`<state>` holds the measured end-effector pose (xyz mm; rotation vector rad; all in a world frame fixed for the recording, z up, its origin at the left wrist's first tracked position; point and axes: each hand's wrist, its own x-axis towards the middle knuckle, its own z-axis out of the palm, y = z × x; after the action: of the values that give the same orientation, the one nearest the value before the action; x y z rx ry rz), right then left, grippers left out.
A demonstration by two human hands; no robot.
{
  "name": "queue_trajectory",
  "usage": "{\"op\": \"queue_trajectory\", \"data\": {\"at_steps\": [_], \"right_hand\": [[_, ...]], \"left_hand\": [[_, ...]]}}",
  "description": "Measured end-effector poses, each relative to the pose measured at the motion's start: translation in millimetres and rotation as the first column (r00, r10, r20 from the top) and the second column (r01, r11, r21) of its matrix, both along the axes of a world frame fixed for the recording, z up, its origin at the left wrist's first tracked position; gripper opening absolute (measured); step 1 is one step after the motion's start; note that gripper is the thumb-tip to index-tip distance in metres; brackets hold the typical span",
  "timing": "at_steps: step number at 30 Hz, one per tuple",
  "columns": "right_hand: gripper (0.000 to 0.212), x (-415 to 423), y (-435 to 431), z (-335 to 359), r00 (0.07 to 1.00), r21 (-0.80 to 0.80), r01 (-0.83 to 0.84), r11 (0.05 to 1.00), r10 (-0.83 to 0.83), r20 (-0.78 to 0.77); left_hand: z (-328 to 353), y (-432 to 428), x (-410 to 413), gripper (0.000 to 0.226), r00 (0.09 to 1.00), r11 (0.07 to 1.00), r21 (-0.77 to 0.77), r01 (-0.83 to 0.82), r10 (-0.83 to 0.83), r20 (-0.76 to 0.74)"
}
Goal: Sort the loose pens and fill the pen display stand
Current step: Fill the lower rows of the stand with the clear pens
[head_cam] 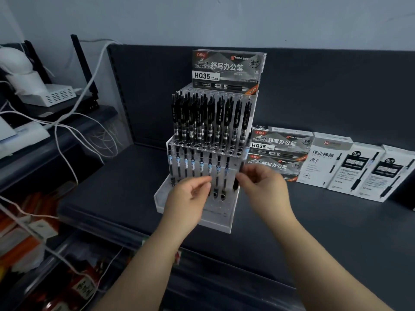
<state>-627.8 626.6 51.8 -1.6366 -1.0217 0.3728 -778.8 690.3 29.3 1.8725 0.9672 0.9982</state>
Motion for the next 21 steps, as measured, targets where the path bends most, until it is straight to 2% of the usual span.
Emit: {"op": "queue_trajectory", "data": {"at_steps": [2, 6, 14, 21], "right_hand": [[0.004, 10, 5, -4, 0.999, -0.003, 0.042, 0.999, -0.042, -0.015], [0.003, 8, 11, -17, 0.999, -0.056, 0.035, 0.998, -0.033, 0.042], [0.008, -5, 15, -32, 0.983, -0.156, 0.072, 0.985, -0.043, 0.181], [0.013, -16, 19, -38, 0.973, -0.239, 0.167, 0.956, -0.122, 0.194]], "left_hand": [[-9, 3, -5, 0.025, 0.984, 0.987, 0.156, -0.025, 0.052, -0.172], [-25, 2, -6, 0.025, 0.925, 0.956, 0.292, 0.041, 0.074, -0.372], [-34, 2, -6, 0.025, 0.901, 0.914, 0.393, 0.097, 0.087, -0.424], [-37, 6, -11, 0.025, 0.892, 0.896, 0.416, 0.158, 0.051, -0.449]]}}
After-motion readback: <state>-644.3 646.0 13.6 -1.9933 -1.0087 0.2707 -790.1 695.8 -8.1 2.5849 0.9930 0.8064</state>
